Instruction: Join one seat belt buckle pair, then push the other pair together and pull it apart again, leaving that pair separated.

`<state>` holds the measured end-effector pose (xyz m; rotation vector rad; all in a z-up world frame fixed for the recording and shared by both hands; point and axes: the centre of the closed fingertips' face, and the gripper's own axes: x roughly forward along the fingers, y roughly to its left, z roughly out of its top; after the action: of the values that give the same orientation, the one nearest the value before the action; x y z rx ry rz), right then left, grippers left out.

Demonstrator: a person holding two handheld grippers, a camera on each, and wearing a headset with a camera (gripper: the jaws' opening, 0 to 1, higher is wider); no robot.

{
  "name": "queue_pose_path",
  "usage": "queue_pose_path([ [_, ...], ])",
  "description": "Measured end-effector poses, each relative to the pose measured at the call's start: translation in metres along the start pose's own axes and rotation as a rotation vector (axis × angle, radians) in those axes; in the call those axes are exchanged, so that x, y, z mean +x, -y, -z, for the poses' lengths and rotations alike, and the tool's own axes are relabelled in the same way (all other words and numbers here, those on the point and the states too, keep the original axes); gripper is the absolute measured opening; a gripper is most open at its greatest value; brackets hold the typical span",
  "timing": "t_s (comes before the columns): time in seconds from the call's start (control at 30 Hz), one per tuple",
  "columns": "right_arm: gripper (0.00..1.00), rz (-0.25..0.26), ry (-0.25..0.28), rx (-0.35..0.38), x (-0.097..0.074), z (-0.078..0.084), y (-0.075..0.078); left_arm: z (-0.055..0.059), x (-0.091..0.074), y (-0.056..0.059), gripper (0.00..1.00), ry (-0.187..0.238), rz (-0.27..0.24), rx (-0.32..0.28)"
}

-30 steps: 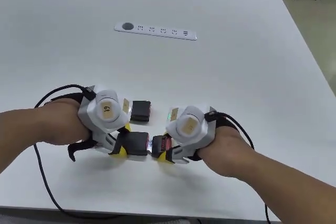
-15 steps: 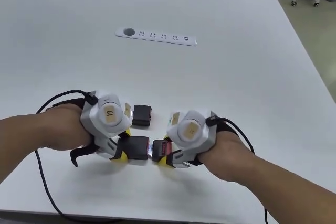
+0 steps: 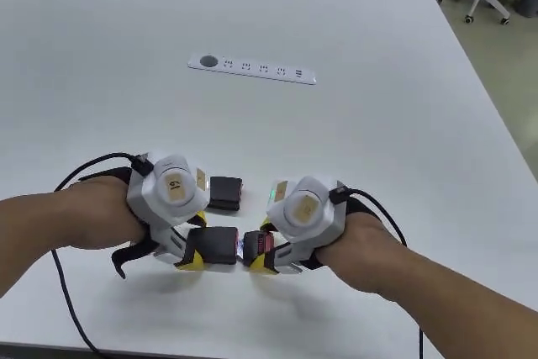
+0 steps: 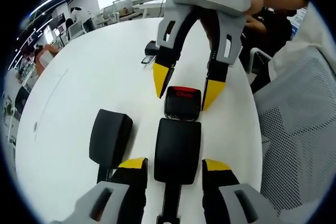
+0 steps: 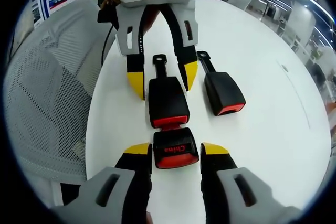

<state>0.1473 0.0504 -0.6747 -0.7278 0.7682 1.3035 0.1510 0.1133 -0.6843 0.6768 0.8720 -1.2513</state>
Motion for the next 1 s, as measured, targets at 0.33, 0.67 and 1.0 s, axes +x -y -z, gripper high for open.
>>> queue_pose_path([
  [0.33, 0.32, 0.016, 0.026, -0.018, -0.016, -0.005, 0.008, -0.024, -0.023, -0.01, 0.45, 0.054, -0.04, 0.061],
  [0.67, 0.32, 0.091, -0.002, 0.026, -0.044, 0.03, 0.048, -0.023, -0.024, -0.045, 0.45, 0.024, -0.076, 0.066],
  [1.0, 0.34, 0.13, -0.084, 0.025, -0.071, 0.082, 0.085, -0.024, -0.016, -0.077, 0.45, 0.017, -0.085, 0.047],
])
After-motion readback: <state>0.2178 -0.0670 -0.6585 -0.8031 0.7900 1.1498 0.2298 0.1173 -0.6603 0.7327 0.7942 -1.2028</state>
